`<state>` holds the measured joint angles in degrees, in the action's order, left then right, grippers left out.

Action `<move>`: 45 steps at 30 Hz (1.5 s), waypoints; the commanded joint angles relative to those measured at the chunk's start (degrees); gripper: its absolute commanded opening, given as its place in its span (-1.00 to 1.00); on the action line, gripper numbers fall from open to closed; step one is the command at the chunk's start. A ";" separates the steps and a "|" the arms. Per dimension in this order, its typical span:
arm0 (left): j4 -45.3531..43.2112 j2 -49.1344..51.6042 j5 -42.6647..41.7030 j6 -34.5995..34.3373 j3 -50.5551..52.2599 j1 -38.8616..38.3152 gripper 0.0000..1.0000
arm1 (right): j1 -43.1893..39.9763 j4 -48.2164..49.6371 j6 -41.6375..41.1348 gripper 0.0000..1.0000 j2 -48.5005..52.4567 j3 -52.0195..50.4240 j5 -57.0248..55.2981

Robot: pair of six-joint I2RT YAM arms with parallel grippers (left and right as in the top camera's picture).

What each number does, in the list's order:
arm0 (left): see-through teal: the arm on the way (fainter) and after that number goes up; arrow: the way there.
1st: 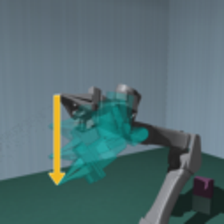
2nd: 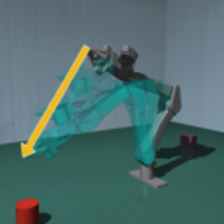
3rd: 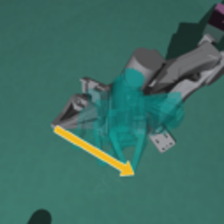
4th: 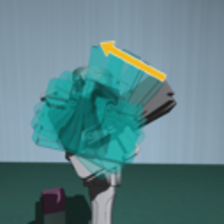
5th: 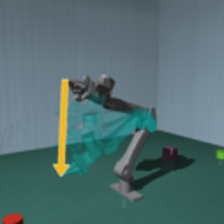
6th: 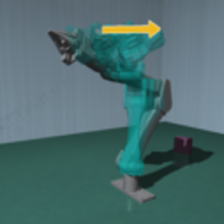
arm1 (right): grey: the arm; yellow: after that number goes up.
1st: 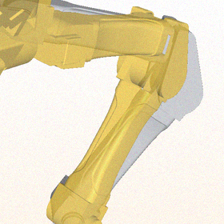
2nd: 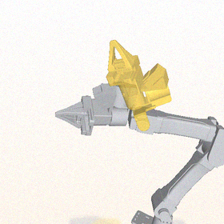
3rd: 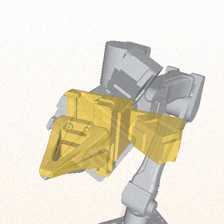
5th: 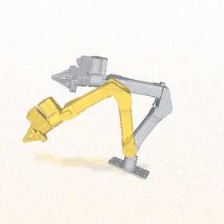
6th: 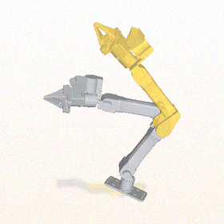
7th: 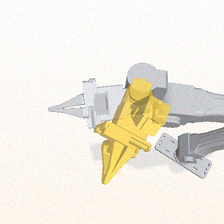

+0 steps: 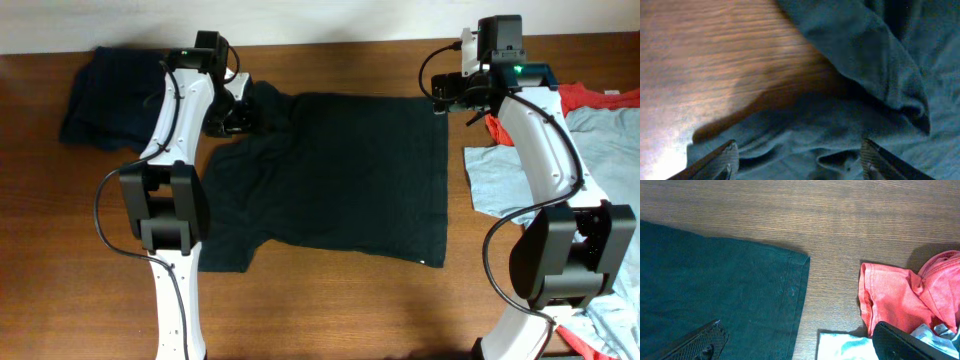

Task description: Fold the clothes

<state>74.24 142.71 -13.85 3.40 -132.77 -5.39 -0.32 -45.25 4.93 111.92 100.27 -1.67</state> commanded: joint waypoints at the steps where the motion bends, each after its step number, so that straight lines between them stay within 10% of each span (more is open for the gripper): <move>1: -0.07 -2.14 -1.90 10.16 -1.09 0.98 0.58 | 0.26 -0.02 -0.09 0.97 0.09 0.02 -0.13; 10: 0.00 0.31 -1.86 28.06 -0.15 1.44 0.73 | 0.26 -0.02 -0.09 0.97 0.09 0.02 -0.13; 24: -0.46 6.23 -1.01 28.63 0.09 2.71 0.72 | 0.26 -0.02 -0.09 0.97 0.09 0.02 -0.13; 36: 4.61 6.21 19.32 2.05 0.09 6.27 0.71 | 0.26 -0.02 -0.09 0.97 0.09 0.02 -0.13; 45: 5.81 5.31 25.94 -6.21 -0.87 5.44 0.29 | 0.26 -0.02 -0.09 0.97 0.09 0.02 -0.13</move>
<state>79.75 147.65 5.32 4.32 -132.86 0.62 -0.32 -45.25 4.93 111.92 100.27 -1.67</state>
